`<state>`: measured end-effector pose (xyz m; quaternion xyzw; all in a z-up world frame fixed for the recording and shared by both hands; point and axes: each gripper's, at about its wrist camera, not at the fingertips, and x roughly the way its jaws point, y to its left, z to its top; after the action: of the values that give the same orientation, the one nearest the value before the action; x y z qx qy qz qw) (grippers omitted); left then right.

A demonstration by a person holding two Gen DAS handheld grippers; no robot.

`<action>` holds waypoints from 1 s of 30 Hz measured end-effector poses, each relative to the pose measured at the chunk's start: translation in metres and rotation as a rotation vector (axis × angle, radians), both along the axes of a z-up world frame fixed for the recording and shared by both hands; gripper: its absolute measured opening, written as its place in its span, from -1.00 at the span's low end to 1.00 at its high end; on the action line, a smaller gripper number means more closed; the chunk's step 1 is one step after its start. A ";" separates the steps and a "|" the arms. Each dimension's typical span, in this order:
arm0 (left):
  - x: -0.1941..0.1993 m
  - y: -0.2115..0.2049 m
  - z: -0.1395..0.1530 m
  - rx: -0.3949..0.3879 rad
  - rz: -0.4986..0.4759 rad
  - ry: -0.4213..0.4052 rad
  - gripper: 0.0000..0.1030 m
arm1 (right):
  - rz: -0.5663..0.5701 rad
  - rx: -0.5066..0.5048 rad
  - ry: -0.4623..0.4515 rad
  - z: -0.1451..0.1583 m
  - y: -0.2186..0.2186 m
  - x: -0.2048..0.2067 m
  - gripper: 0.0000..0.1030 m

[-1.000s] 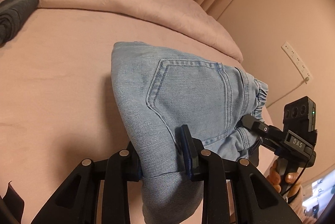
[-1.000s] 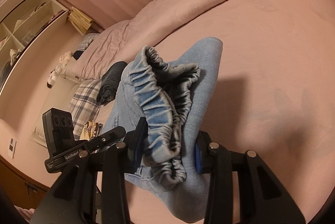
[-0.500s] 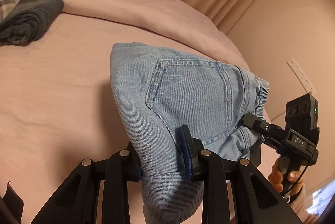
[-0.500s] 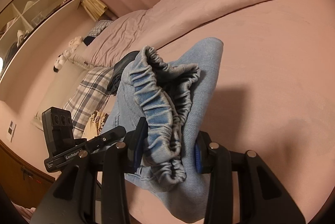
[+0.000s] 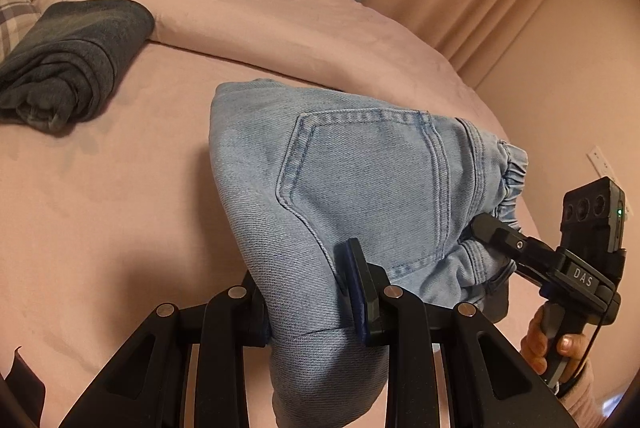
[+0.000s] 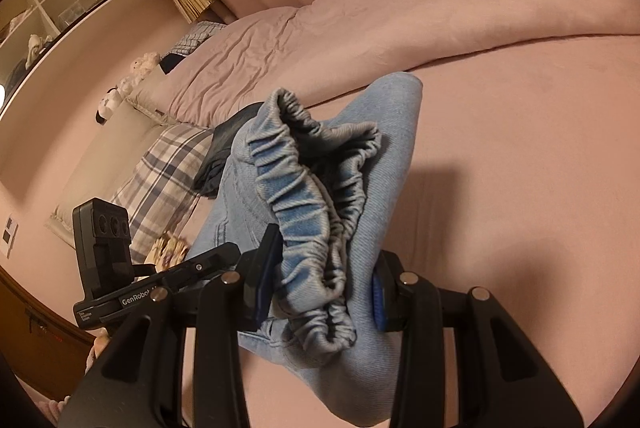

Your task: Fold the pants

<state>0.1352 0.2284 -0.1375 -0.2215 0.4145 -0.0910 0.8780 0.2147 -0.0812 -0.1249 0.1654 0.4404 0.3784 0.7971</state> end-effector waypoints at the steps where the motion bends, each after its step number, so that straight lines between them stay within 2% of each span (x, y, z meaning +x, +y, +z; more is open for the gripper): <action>1: 0.003 0.002 -0.002 -0.003 0.001 0.005 -0.46 | 0.001 -0.003 0.001 -0.002 0.004 0.006 -0.25; 10: 0.026 0.003 -0.023 0.003 -0.007 0.050 -0.46 | -0.014 -0.022 0.031 -0.024 0.019 0.036 -0.25; 18: 0.044 -0.007 -0.055 0.023 -0.022 0.113 -0.46 | -0.055 -0.070 0.088 -0.052 0.011 0.049 -0.24; 30: 0.046 -0.003 -0.054 0.042 -0.027 0.105 -0.46 | -0.059 -0.089 0.126 -0.069 0.002 0.053 -0.23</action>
<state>0.1807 0.2254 -0.1917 -0.2018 0.4649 -0.0823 0.8581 0.2680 -0.0791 -0.1942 0.1665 0.5011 0.3237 0.7851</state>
